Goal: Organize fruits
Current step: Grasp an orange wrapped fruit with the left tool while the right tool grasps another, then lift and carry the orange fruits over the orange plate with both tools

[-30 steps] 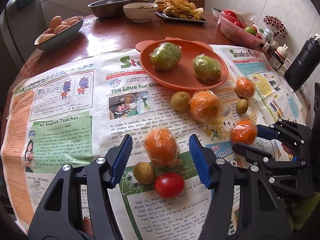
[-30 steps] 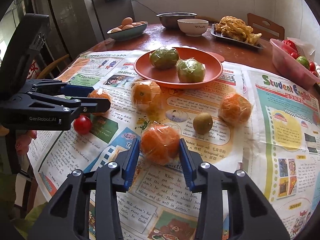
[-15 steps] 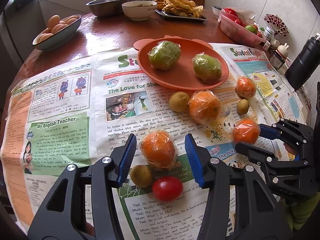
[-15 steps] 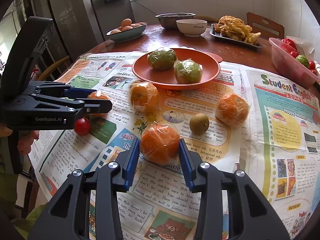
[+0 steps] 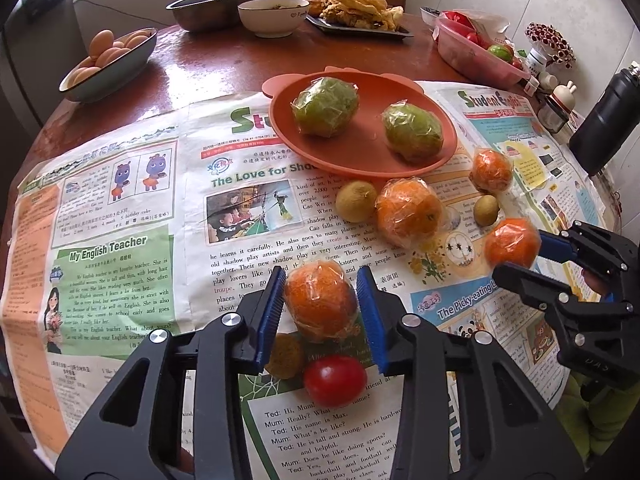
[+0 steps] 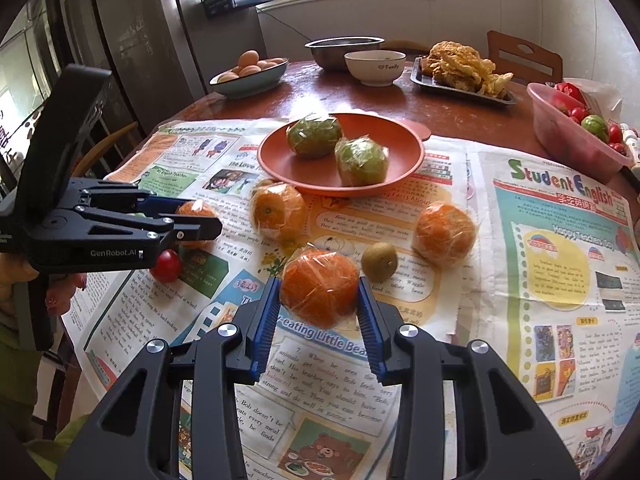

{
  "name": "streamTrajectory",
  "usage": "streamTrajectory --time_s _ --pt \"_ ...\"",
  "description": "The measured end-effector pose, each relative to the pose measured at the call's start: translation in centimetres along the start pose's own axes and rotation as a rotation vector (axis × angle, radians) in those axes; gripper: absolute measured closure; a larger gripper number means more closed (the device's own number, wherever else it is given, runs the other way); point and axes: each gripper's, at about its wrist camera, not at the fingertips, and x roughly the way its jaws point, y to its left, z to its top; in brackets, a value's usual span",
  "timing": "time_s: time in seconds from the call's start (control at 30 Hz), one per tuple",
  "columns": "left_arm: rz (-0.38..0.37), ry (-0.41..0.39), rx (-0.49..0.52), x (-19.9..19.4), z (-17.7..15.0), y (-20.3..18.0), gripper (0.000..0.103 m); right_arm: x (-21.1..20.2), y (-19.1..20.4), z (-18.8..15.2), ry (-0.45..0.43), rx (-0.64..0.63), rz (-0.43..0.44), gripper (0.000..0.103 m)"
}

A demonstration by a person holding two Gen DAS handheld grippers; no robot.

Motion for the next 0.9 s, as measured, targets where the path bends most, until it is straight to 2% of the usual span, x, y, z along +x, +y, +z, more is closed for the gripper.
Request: streamTrajectory --time_s 0.57,0.73,0.8,0.9 --pt "0.009 -0.006 -0.011 -0.1 0.4 0.3 0.077 -0.4 -1.8 0.5 -0.018 0.033 -0.016 0.066" --pt "0.017 0.006 -0.012 0.1 0.2 0.5 0.075 -0.4 -1.7 0.5 -0.02 0.035 -0.012 0.066" --pt "0.024 0.013 -0.021 0.2 0.0 0.7 0.068 -0.3 -1.7 0.5 -0.02 0.034 -0.009 0.066" --pt "0.019 0.018 -0.032 0.4 -0.2 1.0 0.068 -0.2 -1.6 0.6 -0.016 0.035 -0.007 0.066"
